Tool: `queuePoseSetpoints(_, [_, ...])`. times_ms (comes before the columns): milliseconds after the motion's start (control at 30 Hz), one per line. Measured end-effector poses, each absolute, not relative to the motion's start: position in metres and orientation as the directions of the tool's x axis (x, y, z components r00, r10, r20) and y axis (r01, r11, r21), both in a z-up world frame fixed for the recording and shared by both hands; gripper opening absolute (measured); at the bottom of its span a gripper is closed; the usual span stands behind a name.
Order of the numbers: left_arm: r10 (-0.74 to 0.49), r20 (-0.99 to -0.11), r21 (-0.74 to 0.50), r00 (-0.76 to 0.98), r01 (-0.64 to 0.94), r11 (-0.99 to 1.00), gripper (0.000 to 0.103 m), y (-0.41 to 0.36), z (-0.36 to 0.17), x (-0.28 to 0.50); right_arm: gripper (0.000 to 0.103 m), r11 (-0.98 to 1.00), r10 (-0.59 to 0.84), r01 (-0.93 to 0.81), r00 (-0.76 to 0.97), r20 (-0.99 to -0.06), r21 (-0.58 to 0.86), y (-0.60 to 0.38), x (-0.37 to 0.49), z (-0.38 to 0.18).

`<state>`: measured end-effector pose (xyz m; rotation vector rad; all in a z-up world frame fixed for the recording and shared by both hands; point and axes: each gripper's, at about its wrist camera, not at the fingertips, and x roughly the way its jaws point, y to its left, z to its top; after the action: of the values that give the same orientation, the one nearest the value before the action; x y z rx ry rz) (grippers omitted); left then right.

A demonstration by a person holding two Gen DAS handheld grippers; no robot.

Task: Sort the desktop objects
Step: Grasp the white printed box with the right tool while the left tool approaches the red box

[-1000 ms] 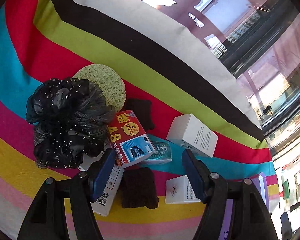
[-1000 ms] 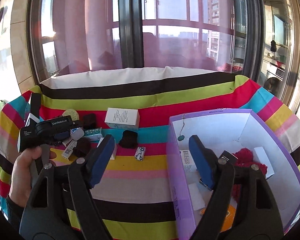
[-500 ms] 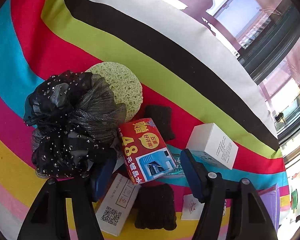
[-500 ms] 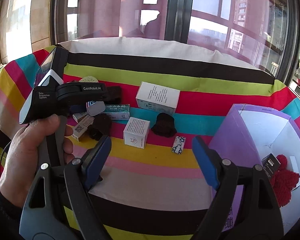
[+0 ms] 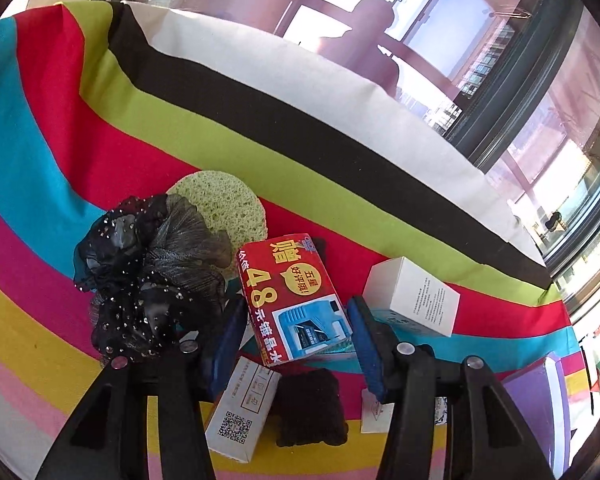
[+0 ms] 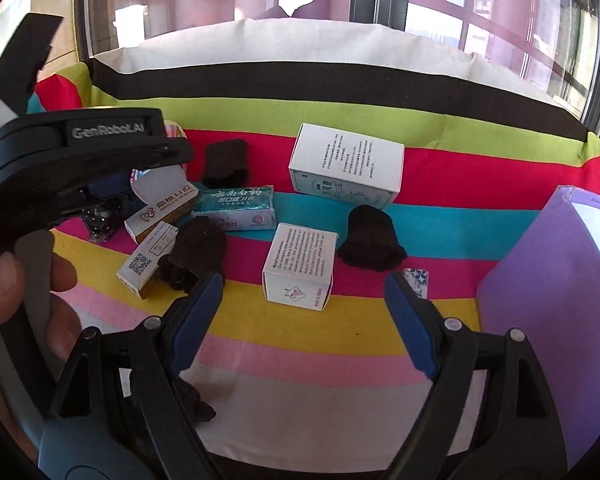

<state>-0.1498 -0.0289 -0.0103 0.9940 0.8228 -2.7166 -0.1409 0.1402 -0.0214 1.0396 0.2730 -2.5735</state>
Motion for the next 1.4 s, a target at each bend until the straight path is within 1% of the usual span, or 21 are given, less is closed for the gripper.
queuePoseSetpoints(167, [0.043,-0.6,-0.449,-0.799,0.292,-0.844,0.052,-0.035,-0.001,-0.137,0.084,-0.933,-0.248,0.359,-0.625,-0.74,0.009,0.139,-0.162,-0.033])
queuePoseSetpoints(467, [0.03,-0.596,-0.437,-0.803,0.292,-0.851,0.052,-0.036,0.001,-0.139,0.084,-0.944,-0.238,0.327,-0.59,-0.772,0.041,0.14,-0.185,-0.042])
queuePoseSetpoints(500, [0.028,-0.593,-0.433,-0.805,0.29,-0.854,0.052,-0.035,0.002,-0.138,0.083,-0.944,-0.239,0.327,-0.586,-0.774,0.044,0.141,-0.186,-0.043])
queuePoseSetpoints(567, [0.02,-0.587,-0.422,-0.809,0.284,-0.861,0.052,-0.03,0.004,-0.139,0.075,-0.945,-0.239,0.324,-0.579,-0.779,0.05,0.143,-0.188,-0.046])
queuePoseSetpoints(633, [0.015,-0.582,-0.41,-0.813,0.277,-0.869,0.052,-0.026,0.006,-0.14,0.062,-0.942,-0.254,0.329,-0.562,-0.787,0.069,0.145,-0.19,-0.049])
queuePoseSetpoints(700, [0.013,-0.579,-0.4,-0.815,0.271,-0.875,0.052,-0.02,0.005,-0.141,0.055,-0.939,-0.269,0.334,-0.549,-0.792,0.087,0.147,-0.191,-0.051])
queuePoseSetpoints(733, [0.009,-0.579,-0.393,-0.815,0.269,-0.879,0.052,-0.018,0.006,-0.141,0.048,-0.938,-0.272,0.336,-0.547,-0.792,0.09,0.147,-0.19,-0.052])
queuePoseSetpoints(767, [0.006,-0.579,-0.386,-0.816,0.267,-0.883,0.052,-0.016,0.005,-0.142,0.045,-0.938,-0.27,0.336,-0.551,-0.789,0.086,0.148,-0.19,-0.051])
queuePoseSetpoints(1033, [-0.002,-0.564,-0.349,-0.826,0.241,-0.906,0.052,-0.004,0.01,-0.137,0.045,-0.934,-0.31,0.333,-0.574,-0.758,0.13,0.161,-0.178,-0.037])
queuePoseSetpoints(1400, [0.045,-0.474,-0.335,-0.88,0.132,-0.933,0.052,0.022,0.029,-0.126,0.045,-0.931,-0.361,0.291,-0.657,-0.662,0.219,0.21,-0.142,0.016])
